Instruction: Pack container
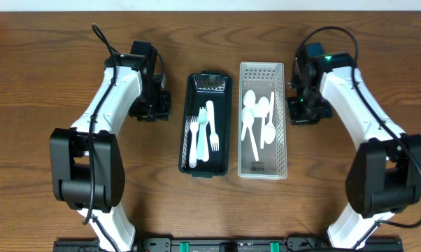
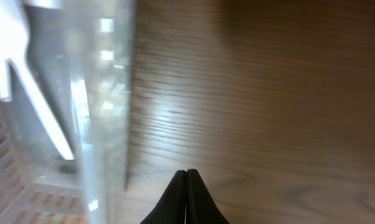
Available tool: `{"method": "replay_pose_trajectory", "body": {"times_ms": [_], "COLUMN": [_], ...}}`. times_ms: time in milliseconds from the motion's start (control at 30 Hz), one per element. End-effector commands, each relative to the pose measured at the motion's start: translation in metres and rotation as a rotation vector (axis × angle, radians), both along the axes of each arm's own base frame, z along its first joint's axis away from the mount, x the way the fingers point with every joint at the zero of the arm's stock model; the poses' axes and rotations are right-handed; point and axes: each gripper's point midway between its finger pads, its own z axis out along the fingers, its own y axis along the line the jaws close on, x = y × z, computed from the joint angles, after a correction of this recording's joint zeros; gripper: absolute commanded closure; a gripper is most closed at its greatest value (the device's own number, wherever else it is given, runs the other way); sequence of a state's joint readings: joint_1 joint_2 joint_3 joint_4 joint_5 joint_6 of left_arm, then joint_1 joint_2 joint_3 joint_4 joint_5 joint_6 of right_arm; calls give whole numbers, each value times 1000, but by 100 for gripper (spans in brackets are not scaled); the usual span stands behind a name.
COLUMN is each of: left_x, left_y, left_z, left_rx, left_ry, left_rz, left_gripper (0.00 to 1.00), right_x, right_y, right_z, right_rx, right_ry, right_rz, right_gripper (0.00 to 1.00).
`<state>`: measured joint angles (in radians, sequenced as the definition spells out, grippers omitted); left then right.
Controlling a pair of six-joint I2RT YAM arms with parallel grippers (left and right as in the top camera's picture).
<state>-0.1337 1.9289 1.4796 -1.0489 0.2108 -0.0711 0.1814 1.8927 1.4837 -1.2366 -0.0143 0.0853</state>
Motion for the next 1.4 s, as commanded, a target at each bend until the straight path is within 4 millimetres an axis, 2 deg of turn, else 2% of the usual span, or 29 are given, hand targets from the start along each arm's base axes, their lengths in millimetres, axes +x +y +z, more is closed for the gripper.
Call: {"method": "replay_pose_trajectory", "body": {"times_ms": [0, 467, 867, 967, 1067, 1233, 1367], "left_x": [-8, -22, -21, -15, -4, 22, 40], "left_y": [-15, -64, -66, -56, -33, 1, 27], "left_z": [-3, -2, -2, -3, 0, 18, 35], "left_rx": [-72, -89, -85, -46, 20, 61, 57], "left_ry": [40, 39, 31, 12, -20, -105, -186], "left_rz": [-9, -147, -159, -155, -122, -58, 12], "left_gripper": [65, 65, 65, 65, 64, 51, 33], "right_x": [-4, -3, -3, -1, 9, 38, 64], "right_y": [22, 37, 37, 32, 13, -28, -42], "right_z": [-8, -9, -9, -9, -10, 1, 20], "right_rx": [72, 123, 128, 102, -3, -201, -208], "right_ry": [31, 26, 25, 15, -25, -143, -265], "right_rz": [65, 108, 132, 127, 88, -11, -77], "right_gripper": [97, 97, 95, 95, 94, 94, 93]}}
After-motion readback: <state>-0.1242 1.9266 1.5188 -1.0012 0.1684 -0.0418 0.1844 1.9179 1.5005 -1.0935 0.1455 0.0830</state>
